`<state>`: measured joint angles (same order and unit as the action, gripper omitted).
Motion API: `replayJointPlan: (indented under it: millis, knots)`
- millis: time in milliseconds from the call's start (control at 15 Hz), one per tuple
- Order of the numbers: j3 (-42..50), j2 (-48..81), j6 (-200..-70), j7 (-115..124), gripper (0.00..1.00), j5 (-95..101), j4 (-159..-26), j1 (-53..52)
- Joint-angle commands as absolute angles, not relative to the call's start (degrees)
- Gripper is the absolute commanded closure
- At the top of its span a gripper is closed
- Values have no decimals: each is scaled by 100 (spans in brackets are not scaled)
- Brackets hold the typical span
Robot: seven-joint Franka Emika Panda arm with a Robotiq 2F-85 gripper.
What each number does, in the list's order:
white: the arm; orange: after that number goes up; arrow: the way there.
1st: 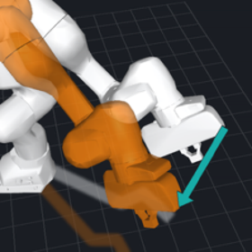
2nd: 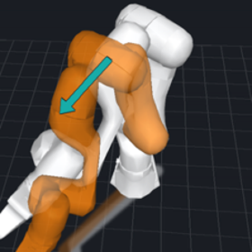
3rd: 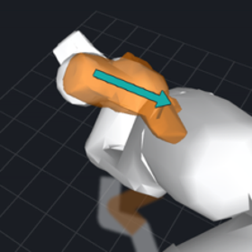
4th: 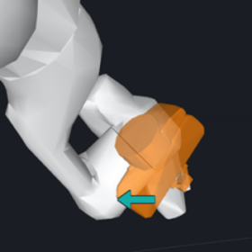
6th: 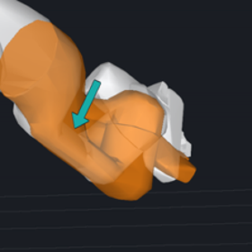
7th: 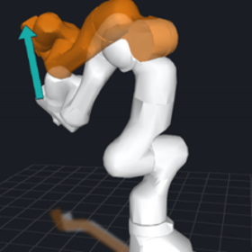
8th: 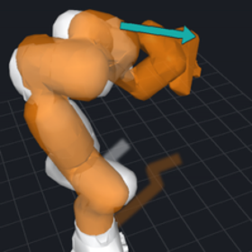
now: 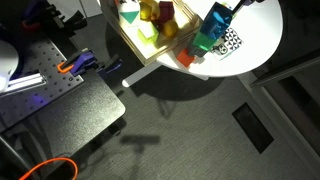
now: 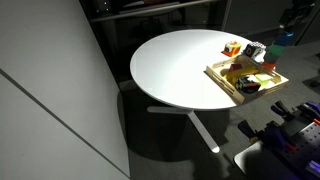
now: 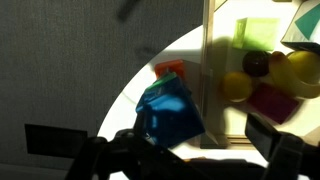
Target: Put the blue building block on the tray
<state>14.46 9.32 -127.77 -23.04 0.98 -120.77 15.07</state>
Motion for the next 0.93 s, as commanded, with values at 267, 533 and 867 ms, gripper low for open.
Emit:
replayJointPlan:
  millis: [267,533,867]
  knots:
    - [1352,1337,-12636,-3075,0,-36,-11556,1806]
    - [1304,1439,-12607,-3356,0,-185,-11466,1906]
    - [1249,1533,-12525,-3597,0,-368,-11436,1987]
